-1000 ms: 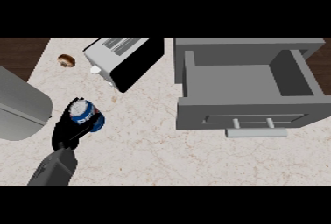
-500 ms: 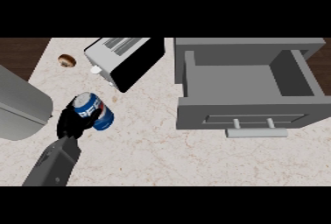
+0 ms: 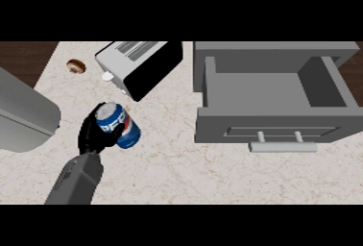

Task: Pick up the can, place it into the drawer and close the drawer

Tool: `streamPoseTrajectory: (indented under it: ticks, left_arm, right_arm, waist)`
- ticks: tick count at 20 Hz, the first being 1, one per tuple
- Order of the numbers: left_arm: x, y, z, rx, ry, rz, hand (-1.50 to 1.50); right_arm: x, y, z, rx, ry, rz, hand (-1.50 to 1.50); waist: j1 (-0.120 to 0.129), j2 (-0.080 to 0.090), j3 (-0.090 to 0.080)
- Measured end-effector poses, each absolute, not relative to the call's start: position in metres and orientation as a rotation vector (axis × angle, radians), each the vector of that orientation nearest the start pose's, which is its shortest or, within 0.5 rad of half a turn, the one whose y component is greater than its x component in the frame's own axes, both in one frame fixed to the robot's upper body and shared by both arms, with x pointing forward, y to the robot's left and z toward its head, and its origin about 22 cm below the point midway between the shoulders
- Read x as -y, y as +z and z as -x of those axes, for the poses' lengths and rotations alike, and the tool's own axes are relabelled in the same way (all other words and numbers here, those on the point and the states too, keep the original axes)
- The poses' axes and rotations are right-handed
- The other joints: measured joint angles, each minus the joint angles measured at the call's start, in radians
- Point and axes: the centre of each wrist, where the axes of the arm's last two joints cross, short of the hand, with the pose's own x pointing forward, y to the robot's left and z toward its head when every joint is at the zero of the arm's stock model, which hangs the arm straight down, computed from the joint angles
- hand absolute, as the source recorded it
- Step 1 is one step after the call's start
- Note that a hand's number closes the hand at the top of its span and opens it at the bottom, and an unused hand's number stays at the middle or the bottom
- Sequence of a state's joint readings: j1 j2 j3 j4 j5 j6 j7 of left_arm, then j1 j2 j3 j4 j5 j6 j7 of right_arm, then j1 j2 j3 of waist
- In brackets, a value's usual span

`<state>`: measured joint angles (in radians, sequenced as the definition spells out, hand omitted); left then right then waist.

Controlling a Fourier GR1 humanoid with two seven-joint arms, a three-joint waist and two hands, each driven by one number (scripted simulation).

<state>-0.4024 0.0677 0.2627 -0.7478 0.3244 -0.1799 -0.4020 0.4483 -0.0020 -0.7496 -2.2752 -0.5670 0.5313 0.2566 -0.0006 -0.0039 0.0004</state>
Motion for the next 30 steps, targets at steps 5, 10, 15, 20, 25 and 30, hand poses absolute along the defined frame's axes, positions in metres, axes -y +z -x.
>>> streamPoseTrajectory:
  ticks: [5,10,15,20,25,30]
  left_arm:
    - [-0.232,-0.060,-0.315,1.589,0.303,0.262,1.50]
    - [-0.216,-0.013,-0.325,1.650,0.251,0.256,1.50]
    - [-0.189,0.033,-0.330,1.676,0.202,0.243,1.50]
    - [-0.169,0.080,-0.337,1.698,0.179,0.237,1.50]
    - [-0.151,0.114,-0.347,1.715,0.160,0.222,1.50]
    - [-0.127,0.145,-0.363,1.725,0.143,0.214,1.50]
  right_arm:
    - [0.370,0.119,-0.055,1.776,-0.127,0.180,-1.50]
    - [0.367,0.116,-0.054,1.768,-0.129,0.173,-1.50]
    - [0.367,0.114,-0.054,1.776,-0.131,0.173,-1.50]
    - [0.363,0.122,-0.059,1.783,-0.141,0.180,-1.50]
    - [0.370,0.119,-0.057,1.778,-0.140,0.171,-1.50]
    - [0.370,0.115,-0.061,1.780,-0.138,0.171,-1.50]
  waist:
    - [0.000,-0.001,0.000]
    - [-0.001,-0.001,0.000]
    - [-0.003,0.000,0.000]
    - [-0.004,0.001,0.000]
    - [-0.007,0.002,0.000]
    - [-0.011,0.003,0.000]
